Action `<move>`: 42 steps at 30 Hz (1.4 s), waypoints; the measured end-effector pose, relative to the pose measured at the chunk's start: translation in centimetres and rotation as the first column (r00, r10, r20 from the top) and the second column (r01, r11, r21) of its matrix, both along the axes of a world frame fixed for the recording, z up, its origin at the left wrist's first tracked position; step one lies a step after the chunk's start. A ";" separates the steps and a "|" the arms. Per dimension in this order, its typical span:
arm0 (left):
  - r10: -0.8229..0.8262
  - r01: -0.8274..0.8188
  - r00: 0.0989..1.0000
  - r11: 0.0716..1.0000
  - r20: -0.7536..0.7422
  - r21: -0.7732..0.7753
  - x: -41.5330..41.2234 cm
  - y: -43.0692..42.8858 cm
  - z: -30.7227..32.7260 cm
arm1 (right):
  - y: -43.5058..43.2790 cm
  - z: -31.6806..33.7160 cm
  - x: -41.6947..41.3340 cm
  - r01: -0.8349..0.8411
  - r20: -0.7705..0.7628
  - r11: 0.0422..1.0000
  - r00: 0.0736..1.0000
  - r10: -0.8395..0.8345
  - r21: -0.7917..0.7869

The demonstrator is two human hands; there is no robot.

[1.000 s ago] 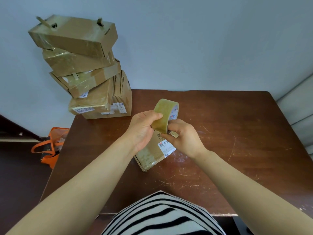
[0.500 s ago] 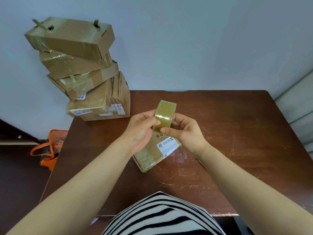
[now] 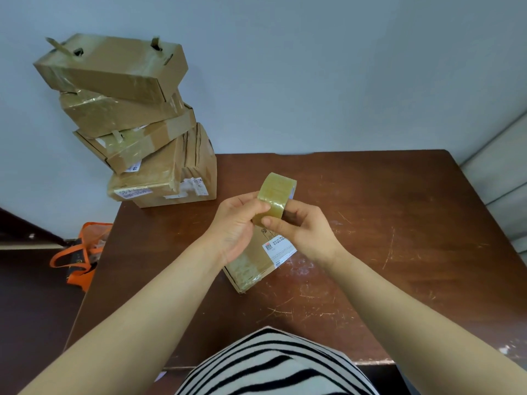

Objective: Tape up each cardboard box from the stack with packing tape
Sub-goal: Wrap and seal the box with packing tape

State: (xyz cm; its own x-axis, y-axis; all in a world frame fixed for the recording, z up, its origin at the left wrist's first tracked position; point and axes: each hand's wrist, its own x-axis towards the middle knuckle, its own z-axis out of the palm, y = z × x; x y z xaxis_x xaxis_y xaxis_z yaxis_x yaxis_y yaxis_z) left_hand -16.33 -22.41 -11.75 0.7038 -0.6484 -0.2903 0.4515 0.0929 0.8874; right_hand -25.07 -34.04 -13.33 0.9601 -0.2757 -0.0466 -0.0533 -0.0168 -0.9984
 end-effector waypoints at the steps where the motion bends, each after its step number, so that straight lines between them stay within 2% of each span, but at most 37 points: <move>1: 0.006 -0.006 1.000 1.000 -0.004 -0.001 -0.1 0.0 0.0 | 0.1 -0.1 0.0 0.021 0.014 0.999 1.000 -0.020 -0.038; 4: 0.027 -0.028 0.999 0.999 -0.041 -0.020 -0.4 -0.1 0.1 | -0.1 -0.7 0.0 -0.008 0.014 0.950 1.000 0.013 -0.313; 7: 0.037 -0.039 0.998 0.999 -0.054 -0.034 -0.4 -0.2 0.3 | -0.5 -1.3 0.0 -0.006 0.044 0.837 0.998 0.036 -0.546; 15: 0.067 -0.066 0.996 0.998 -0.054 0.018 -0.6 -0.5 1.1 | -0.5 -1.8 0.0 0.092 0.185 0.583 0.977 0.102 -0.807; 18: 0.056 -0.055 0.997 0.998 -0.045 0.009 -0.6 -0.5 1.1 | -0.7 -2.1 -0.1 0.109 0.210 0.534 0.969 0.132 -0.839; 20: 0.021 -0.021 1.000 1.000 -0.023 -0.003 -0.6 -0.3 1.0 | -0.6 -1.8 -0.1 0.062 0.170 0.567 0.975 0.140 -0.821; 21: 0.006 -0.006 1.000 1.000 -0.001 -0.003 -0.6 -0.2 0.9 | -0.5 -1.3 -0.2 0.019 0.126 0.639 0.984 0.122 -0.769; 23: -0.011 0.011 1.000 1.000 0.017 0.000 -0.6 0.1 0.8 | -0.2 -0.3 -0.2 -0.039 0.046 0.825 0.996 0.079 -0.563; 24: -0.011 0.011 1.000 1.000 0.012 -0.010 -0.6 0.1 0.9 | -0.2 0.0 -0.2 -0.030 0.040 0.888 0.998 0.054 -0.458; 26: -0.011 0.011 1.000 0.999 0.000 -0.045 -0.5 0.1 1.0 | -0.2 0.1 -0.1 -0.003 0.054 0.897 0.998 0.030 -0.442; 29: -0.014 0.013 1.000 0.999 -0.020 -0.044 -0.3 0.2 1.3 | -0.1 -0.1 -0.1 -0.038 0.044 0.799 0.996 0.080 -0.601; 33: 0.003 -0.003 1.000 1.000 0.011 0.019 -0.1 0.2 1.8 | 0.2 0.8 -0.1 -0.014 0.064 0.928 0.997 0.041 -0.374; 35: 0.036 -0.053 0.988 0.992 0.148 0.115 0.4 0.3 2.0 | 0.1 0.7 -0.1 -0.033 0.046 0.916 0.997 0.056 -0.401; 37: 0.011 -0.101 0.930 0.969 0.368 0.226 1.2 0.5 2.4 | 0.0 0.7 -0.1 -0.086 -0.021 0.892 0.996 0.085 -0.444; 39: -0.135 -0.051 0.803 0.955 0.580 0.292 1.6 0.5 3.1 | -0.2 0.7 -0.2 -0.135 -0.072 0.887 0.991 0.115 -0.441; 41: -0.290 0.006 0.664 0.924 0.689 0.383 2.0 0.4 3.4 | -0.2 0.8 -0.3 -0.170 -0.103 0.884 0.985 0.138 -0.435; 42: -0.336 0.020 0.622 0.910 0.707 0.415 2.2 0.4 3.3 | -0.3 0.9 -0.3 -0.180 -0.110 0.890 0.983 0.147 -0.418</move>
